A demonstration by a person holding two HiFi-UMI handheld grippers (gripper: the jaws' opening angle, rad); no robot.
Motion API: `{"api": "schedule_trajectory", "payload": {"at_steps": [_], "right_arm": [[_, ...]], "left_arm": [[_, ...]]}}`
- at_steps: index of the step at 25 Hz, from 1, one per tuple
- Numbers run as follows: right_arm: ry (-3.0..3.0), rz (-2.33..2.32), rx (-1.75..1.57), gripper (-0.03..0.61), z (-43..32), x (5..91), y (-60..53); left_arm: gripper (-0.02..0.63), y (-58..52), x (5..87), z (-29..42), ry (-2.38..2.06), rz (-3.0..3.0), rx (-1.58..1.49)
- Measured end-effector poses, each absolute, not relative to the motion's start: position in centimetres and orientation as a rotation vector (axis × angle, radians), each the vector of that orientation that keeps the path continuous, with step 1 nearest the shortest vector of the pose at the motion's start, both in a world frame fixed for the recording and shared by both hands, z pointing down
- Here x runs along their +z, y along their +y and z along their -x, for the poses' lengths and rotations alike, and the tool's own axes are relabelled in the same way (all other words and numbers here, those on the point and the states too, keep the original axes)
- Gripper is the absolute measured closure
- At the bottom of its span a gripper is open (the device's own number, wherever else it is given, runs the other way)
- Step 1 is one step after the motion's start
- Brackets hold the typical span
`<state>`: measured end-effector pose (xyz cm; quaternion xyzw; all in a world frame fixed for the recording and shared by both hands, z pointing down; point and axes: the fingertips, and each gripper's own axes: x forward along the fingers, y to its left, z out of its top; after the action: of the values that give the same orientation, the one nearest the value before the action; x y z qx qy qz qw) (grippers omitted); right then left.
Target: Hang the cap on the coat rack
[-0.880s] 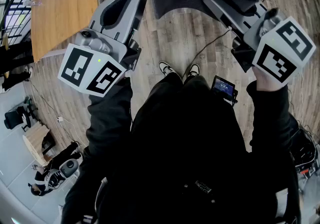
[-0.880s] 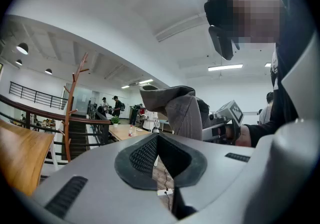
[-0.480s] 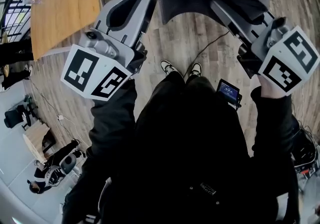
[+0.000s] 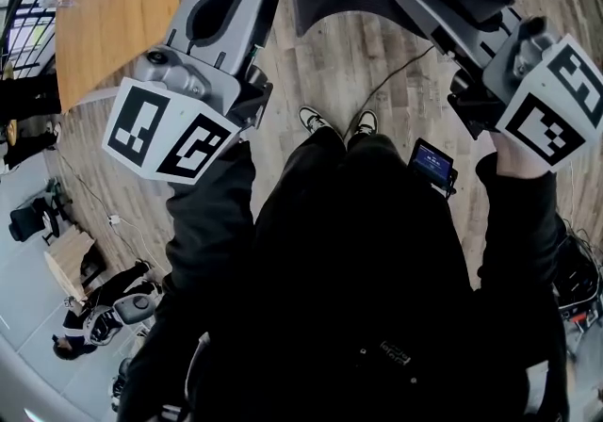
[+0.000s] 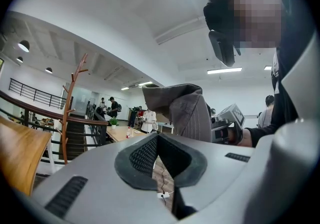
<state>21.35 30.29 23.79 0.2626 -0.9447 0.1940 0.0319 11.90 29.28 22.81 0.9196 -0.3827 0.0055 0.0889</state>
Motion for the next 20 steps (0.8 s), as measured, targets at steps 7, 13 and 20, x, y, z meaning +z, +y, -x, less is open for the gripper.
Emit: {"api": "schedule_trajectory", "payload": {"at_steps": [7, 13, 20], "right_arm": [[-2.966, -0.774, 0.530, 0.534, -21.4, 20.9, 31.0], [-3.004, -0.760, 0.491, 0.534, -21.5, 19.6, 32.6], [-2.999, -0.785, 0.442, 0.532, -21.1, 18.7, 32.7]], "left_arm": [[0.617, 30.8, 19.4, -13.6, -1.141, -2.798, 0.009], [0.617, 32.9, 17.6, -14.5, -1.133, -2.850, 0.027], [0.617, 32.3, 16.4, -14.5, -1.095, -2.871, -0.053]]}}
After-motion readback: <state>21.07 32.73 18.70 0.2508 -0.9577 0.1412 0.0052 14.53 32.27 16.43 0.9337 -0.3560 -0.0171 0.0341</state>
